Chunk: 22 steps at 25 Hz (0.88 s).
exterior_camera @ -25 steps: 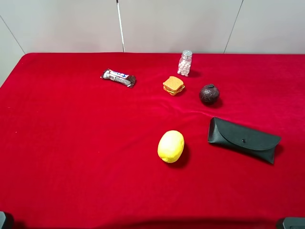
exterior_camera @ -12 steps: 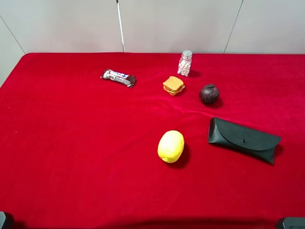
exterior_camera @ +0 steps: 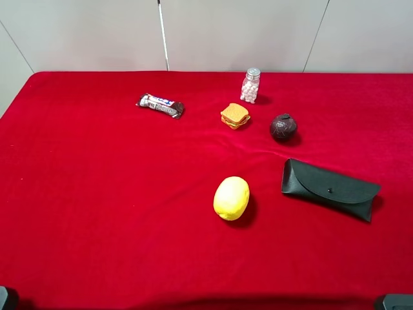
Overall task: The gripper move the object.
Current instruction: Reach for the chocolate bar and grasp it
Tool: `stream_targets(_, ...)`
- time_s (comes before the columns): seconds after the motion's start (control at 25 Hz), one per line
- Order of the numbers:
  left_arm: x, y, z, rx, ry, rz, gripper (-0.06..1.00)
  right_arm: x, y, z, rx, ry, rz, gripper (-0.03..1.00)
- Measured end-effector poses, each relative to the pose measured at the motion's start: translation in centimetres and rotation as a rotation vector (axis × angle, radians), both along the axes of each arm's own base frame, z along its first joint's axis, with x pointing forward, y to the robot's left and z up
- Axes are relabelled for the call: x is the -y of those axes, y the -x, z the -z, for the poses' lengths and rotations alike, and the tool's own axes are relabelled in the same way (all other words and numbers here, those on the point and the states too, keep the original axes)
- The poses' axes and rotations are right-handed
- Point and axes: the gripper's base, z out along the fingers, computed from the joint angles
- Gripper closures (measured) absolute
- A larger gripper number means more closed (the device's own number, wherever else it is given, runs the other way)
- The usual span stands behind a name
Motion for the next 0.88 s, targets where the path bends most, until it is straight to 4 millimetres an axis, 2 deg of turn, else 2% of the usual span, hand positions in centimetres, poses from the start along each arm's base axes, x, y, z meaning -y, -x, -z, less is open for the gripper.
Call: stream_targets(0.88, -0.21, -0.06, -0.01, 0.006, -0.022, -0.014, -0.03, 0.0, 0.0, 0.01, -0.001, 0.0, 0.0, 0.27)
